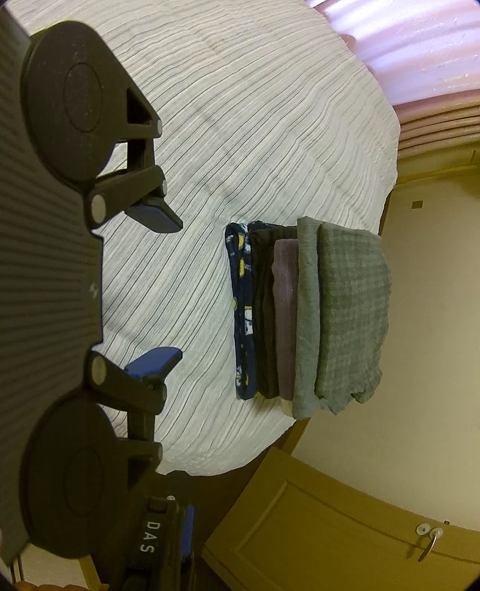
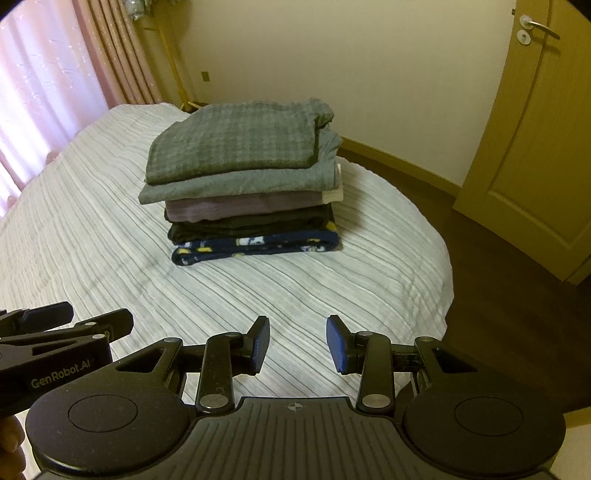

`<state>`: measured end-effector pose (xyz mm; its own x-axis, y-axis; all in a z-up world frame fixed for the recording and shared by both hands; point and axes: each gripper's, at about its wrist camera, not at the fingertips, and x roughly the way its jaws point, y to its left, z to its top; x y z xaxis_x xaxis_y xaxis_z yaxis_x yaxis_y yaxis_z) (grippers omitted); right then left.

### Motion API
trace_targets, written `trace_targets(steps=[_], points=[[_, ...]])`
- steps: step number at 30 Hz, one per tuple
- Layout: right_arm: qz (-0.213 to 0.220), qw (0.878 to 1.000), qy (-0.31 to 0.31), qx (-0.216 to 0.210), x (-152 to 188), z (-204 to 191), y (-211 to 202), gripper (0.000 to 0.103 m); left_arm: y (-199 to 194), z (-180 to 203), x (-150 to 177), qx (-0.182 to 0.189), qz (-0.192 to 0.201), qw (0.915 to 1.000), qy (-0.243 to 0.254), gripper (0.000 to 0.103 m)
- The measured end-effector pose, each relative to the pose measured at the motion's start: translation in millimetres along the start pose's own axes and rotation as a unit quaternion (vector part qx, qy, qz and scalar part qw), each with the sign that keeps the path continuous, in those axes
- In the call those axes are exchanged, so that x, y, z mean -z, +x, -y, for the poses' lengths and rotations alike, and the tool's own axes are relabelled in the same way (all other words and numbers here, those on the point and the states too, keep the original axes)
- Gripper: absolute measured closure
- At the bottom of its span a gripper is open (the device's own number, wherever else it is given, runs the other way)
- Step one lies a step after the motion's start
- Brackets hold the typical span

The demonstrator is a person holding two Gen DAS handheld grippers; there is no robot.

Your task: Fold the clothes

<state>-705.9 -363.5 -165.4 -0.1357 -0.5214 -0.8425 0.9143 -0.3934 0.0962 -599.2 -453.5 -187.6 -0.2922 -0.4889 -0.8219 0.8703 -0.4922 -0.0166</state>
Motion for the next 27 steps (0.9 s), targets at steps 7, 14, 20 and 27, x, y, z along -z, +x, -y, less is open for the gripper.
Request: trace_targets(steps=[7, 14, 20, 27], points=[[-0.009, 1.0, -0.004, 0.001, -7.7, -4.7, 11.4, 0.065, 9.8, -5.0, -7.9, 0.002, -0.007, 1.0, -0.002, 0.038], [-0.013, 1.0, -0.005, 0.002, -13.7, -6.5, 20.7, 0.065, 20.2, -7.9, -15.7, -0.001, -0.01, 0.9999, -0.001, 0.038], [-0.012, 1.0, -0.008, 0.0, -18.0, -6.2, 26.0, 0.065, 24.8, -9.1, -19.5, -0.005, 0.001, 1.0, -0.005, 0.038], [0.0, 1.0, -0.013, -0.01, -21.7, -0.4, 23.4, 0.065, 13.8, -1.7, -21.4, -0.008, 0.029, 0.9995, -0.009, 0.039]])
